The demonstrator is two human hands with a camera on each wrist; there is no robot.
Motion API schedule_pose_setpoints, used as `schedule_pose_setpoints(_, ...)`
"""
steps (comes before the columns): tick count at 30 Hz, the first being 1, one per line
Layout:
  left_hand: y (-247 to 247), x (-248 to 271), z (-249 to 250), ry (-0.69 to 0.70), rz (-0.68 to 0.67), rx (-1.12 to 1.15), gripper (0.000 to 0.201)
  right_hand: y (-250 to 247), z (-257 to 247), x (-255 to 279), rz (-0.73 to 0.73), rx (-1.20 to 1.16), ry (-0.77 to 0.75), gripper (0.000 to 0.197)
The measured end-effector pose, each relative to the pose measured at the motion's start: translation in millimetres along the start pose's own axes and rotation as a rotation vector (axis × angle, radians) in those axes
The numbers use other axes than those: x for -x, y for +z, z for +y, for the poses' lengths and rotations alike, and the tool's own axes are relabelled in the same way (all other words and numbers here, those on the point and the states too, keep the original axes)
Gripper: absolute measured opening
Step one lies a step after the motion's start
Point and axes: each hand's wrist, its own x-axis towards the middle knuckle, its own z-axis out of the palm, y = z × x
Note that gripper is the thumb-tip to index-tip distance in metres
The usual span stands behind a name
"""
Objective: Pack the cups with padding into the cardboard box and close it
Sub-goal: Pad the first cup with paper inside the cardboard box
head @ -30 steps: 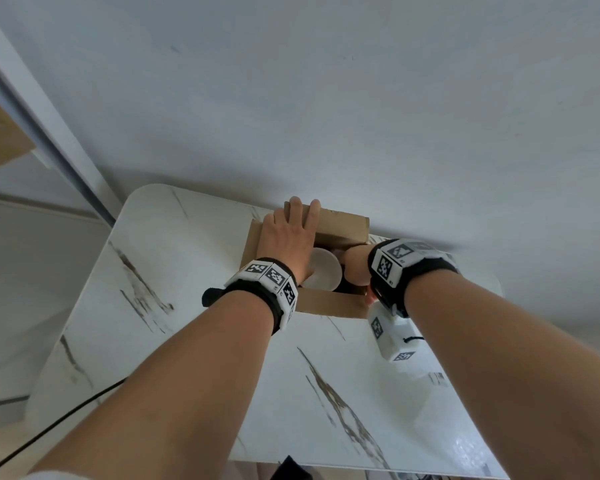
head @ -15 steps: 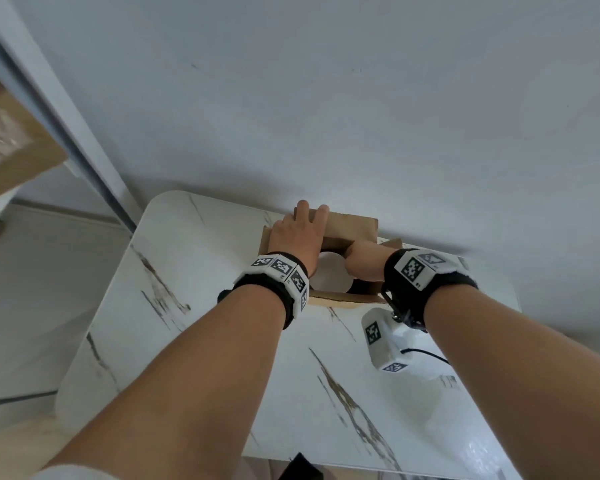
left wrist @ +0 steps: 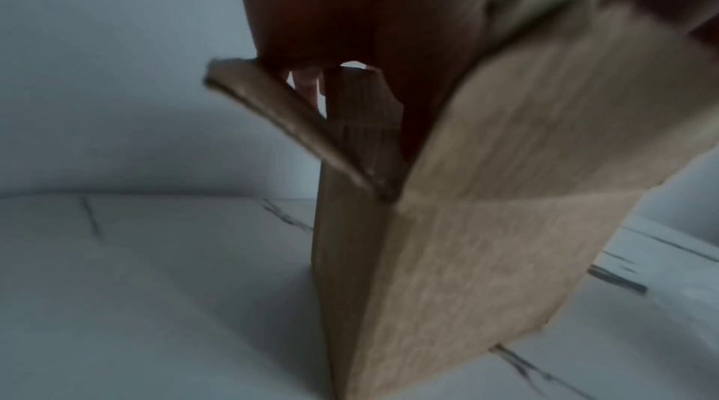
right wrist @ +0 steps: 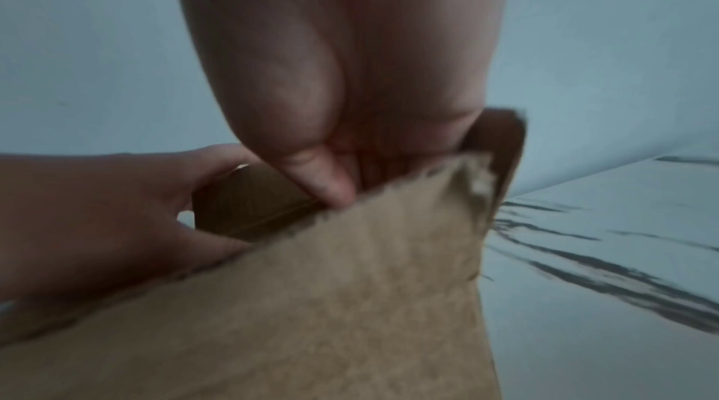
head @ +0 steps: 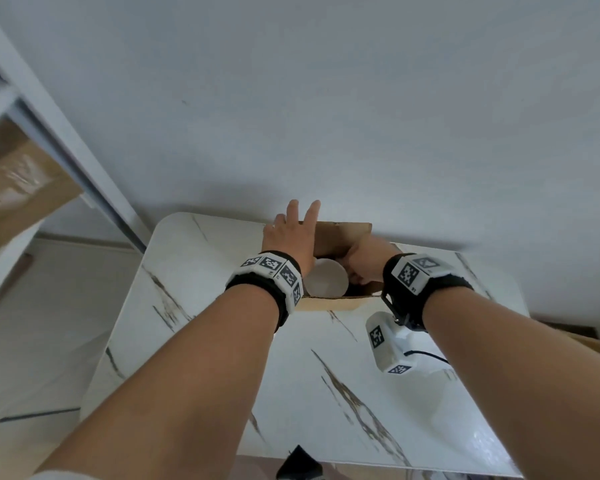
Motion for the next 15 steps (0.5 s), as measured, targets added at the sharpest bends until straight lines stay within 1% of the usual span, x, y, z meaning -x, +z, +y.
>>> schedule_pose_setpoints(2,-11.5,3.4,9.2,0.009,0.000,-0.009,0.096,-8.5,5.7,14.8,0.105,0.028,-0.022,0.025)
schedule_pose_setpoints(4,-21.0,9.0,17.9,0.019,0.025,-0.002,0.085,-17.5,16.2,32.6,0.225,-0.029,-0.036,0.027)
schedule_pose_setpoints(5,-24.1,11.6,22.3,0.034,0.065,0.019,0.077,-21.2,24.0,40.1,0.289,-0.075,-0.036,0.028)
schedule_pose_setpoints(7,-28.1,16.8,32.0,0.096,0.196,0.070,0.057,-28.4,41.9,52.2,0.391,-0.140,-0.029,0.028)
schedule_pose_setpoints(8,-29.8,19.5,37.8,0.137,0.249,0.087,0.048,-31.1,52.0,56.4,0.418,-0.162,-0.020,0.027)
schedule_pose_setpoints(9,-31.6,21.6,44.1,0.176,0.270,0.106,0.041,-33.5,61.5,60.6,0.429,-0.171,-0.002,0.027)
schedule_pose_setpoints(11,-35.5,23.2,62.0,0.251,0.234,0.155,0.029,-38.6,83.6,69.2,0.440,-0.192,0.050,0.028)
schedule_pose_setpoints(12,-36.7,22.6,66.3,0.267,0.205,0.180,0.025,-39.4,89.7,70.5,0.430,-0.198,0.071,0.028)
schedule_pose_setpoints(15,-37.6,20.1,98.6,0.336,0.142,0.231,0.022,-44.7,121.8,84.1,0.432,-0.218,0.148,0.028)
